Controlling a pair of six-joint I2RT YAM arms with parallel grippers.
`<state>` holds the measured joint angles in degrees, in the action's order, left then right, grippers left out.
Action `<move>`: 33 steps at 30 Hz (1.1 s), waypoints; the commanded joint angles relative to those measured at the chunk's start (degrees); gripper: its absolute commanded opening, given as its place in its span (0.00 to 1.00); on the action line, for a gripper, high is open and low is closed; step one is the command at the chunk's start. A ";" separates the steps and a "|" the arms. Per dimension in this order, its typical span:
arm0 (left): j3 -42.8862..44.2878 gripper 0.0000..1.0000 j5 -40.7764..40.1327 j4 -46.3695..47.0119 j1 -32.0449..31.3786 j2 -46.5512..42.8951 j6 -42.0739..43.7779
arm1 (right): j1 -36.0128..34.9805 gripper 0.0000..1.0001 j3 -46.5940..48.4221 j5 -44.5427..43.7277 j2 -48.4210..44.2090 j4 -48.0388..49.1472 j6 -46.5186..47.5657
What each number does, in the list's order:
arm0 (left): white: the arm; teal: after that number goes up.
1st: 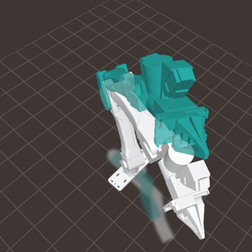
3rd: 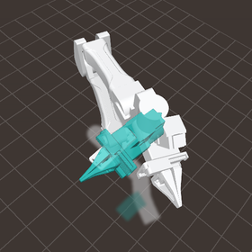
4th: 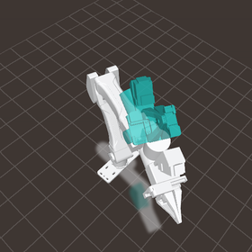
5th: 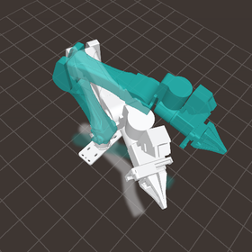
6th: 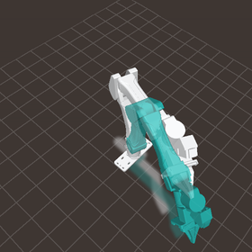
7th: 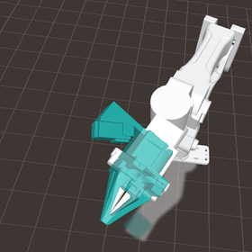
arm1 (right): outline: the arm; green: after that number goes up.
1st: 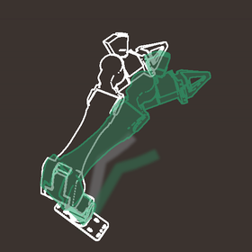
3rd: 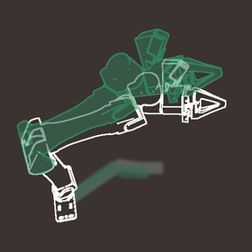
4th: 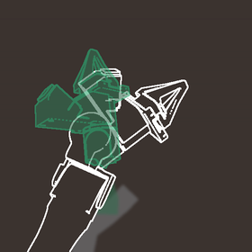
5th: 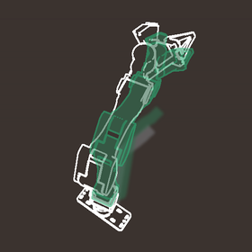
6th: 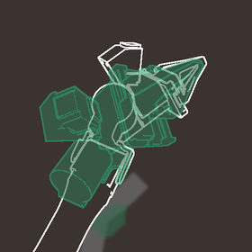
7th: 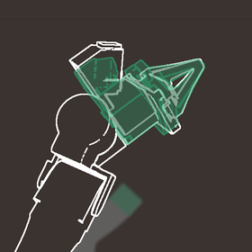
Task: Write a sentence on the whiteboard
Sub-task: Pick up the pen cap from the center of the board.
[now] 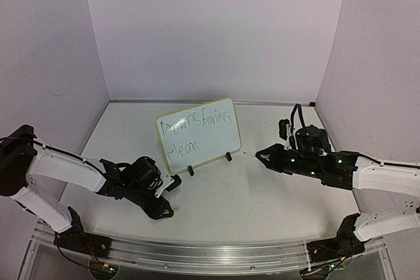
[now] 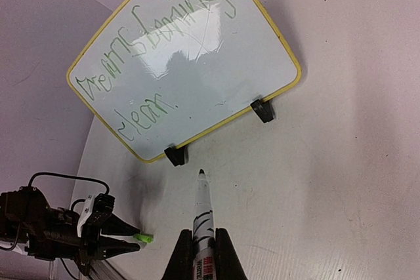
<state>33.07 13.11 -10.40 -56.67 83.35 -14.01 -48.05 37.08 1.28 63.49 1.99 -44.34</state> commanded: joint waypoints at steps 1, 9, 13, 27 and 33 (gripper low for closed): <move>2.26 0.27 -1.59 0.45 -0.56 0.98 -0.72 | -0.22 0.00 -1.04 -1.25 -1.87 0.93 -0.89; 2.78 0.13 -2.14 -0.23 -1.44 2.60 -2.02 | -0.26 0.00 -1.54 -1.26 -2.35 0.85 -1.05; 2.18 0.05 -2.06 0.75 -1.61 3.42 -2.56 | -0.25 0.00 -1.72 -1.07 -2.41 0.69 -0.59; 6.17 0.00 0.56 3.56 -1.62 -5.25 -4.71 | 16.28 0.00 2.85 36.51 -0.94 -7.95 11.67; 7.92 0.00 8.54 8.62 -2.20 -7.26 -5.92 | 16.45 0.00 9.89 52.23 7.82 -16.01 17.28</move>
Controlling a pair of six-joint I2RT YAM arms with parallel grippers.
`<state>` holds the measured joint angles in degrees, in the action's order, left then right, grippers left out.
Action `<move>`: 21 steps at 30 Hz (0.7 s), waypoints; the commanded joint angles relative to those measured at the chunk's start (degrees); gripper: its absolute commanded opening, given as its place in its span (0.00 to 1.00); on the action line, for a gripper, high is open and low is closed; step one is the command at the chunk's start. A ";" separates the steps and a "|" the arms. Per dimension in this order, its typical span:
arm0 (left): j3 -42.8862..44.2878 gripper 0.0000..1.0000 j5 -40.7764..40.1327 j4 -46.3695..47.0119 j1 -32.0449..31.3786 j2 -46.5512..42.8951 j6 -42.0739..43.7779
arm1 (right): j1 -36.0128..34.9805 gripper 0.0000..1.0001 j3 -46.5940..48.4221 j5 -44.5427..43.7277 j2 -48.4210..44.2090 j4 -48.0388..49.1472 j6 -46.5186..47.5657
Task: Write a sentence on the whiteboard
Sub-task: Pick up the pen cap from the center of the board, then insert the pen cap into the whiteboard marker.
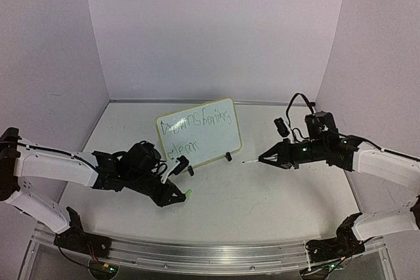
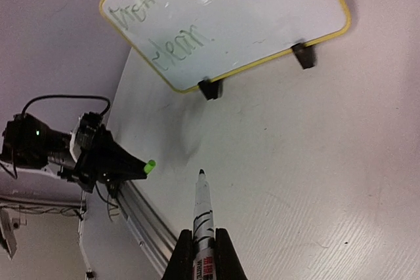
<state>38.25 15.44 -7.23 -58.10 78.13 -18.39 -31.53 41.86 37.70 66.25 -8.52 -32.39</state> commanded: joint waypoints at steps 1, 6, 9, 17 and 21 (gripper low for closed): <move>2.87 0.00 7.30 6.36 -1.11 -1.90 -1.98 | -0.13 0.00 5.81 18.10 6.44 -6.21 5.68; 4.12 0.00 10.07 8.97 -4.26 0.06 -2.40 | -1.48 0.00 8.10 27.90 12.13 -7.73 6.74; 4.31 0.00 10.84 9.72 -5.74 0.89 -2.35 | -2.64 0.00 9.53 30.94 14.35 -8.32 7.25; 3.56 0.00 11.27 12.23 -7.24 1.76 -2.95 | -5.98 0.00 11.41 33.31 20.29 -8.53 8.63; 3.76 0.00 11.53 12.46 -7.62 2.06 -2.87 | -7.95 0.00 12.59 33.31 22.92 -8.45 9.21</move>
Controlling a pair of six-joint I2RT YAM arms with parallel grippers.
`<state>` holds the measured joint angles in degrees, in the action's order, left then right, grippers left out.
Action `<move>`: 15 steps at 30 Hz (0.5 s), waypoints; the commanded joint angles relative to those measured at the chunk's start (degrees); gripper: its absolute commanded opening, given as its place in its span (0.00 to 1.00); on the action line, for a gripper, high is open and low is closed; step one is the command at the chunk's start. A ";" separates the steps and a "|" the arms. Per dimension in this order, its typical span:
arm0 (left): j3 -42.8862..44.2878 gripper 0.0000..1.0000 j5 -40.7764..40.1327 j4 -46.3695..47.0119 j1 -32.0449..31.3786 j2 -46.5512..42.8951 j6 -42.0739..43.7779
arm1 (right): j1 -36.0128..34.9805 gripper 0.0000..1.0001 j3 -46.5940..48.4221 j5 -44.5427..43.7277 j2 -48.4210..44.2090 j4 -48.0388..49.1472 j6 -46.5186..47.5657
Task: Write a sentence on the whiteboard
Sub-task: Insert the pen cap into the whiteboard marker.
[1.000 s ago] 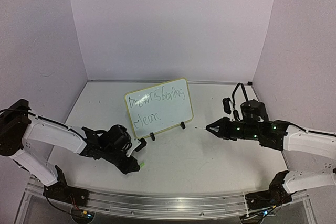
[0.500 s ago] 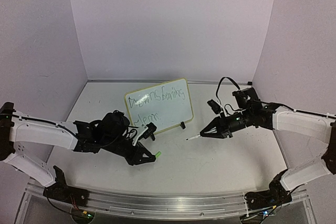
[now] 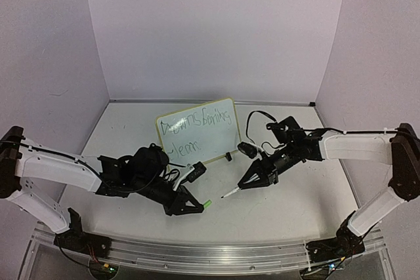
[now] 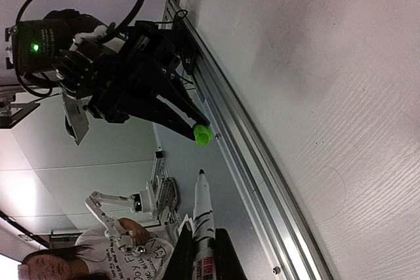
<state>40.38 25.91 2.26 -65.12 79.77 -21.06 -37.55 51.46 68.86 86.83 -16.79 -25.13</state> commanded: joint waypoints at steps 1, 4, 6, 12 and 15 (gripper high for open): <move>1.63 0.00 1.13 3.05 -0.66 0.47 -0.21 | -2.27 0.00 3.34 2.16 2.86 -0.14 2.07; 1.80 0.00 1.50 3.12 -0.75 0.84 -0.10 | -2.84 0.00 4.13 2.05 4.09 0.05 2.32; 1.98 0.00 1.71 3.10 -0.77 1.14 -0.03 | -3.05 0.00 4.56 2.06 4.49 0.10 2.44; 2.31 0.00 2.08 3.16 -1.00 1.63 0.15 | -3.17 0.00 5.08 2.52 4.84 0.03 2.53; 2.39 0.00 1.99 3.13 -1.11 1.68 0.23 | -3.21 0.00 5.23 2.37 5.14 0.02 2.50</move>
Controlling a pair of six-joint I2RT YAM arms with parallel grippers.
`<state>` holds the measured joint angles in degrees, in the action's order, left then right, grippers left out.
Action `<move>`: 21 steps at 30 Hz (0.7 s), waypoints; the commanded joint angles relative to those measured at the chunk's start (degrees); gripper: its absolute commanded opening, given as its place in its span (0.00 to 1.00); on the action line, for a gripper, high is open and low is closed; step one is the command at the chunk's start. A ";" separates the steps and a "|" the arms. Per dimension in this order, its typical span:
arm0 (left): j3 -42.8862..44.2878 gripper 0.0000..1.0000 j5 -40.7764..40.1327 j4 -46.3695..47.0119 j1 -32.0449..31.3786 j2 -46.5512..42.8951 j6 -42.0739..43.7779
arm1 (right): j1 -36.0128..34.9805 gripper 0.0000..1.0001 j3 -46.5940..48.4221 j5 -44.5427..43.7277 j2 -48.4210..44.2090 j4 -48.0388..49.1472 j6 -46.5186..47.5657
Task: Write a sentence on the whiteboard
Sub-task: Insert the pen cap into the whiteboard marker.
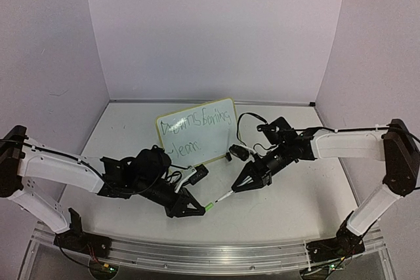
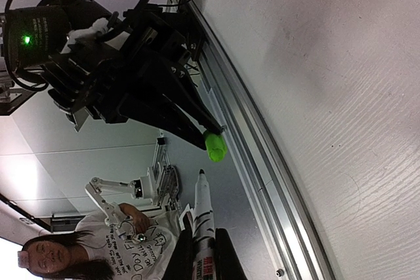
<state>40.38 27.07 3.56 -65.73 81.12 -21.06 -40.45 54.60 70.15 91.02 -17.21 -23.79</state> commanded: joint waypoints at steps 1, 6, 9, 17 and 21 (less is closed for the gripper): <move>2.39 0.00 0.81 1.81 -0.54 0.35 0.23 | -0.35 0.00 2.09 1.02 1.08 0.45 1.21; 2.49 0.00 0.80 1.82 -0.70 0.27 0.31 | -0.53 0.00 2.18 0.76 1.96 0.47 1.44; 2.65 0.00 0.74 1.74 -0.87 0.30 0.37 | -0.66 0.00 2.32 0.69 2.41 0.51 1.68; 2.90 0.00 0.79 1.57 -1.09 0.62 0.41 | -0.74 0.00 2.61 1.03 3.11 0.51 1.92; 2.84 0.00 0.72 1.64 -1.19 0.66 0.36 | -0.86 0.00 2.53 1.32 3.02 0.51 1.99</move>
<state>40.60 27.07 3.56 -66.49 81.35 -21.04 -40.88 54.85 70.17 93.76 -17.21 -23.01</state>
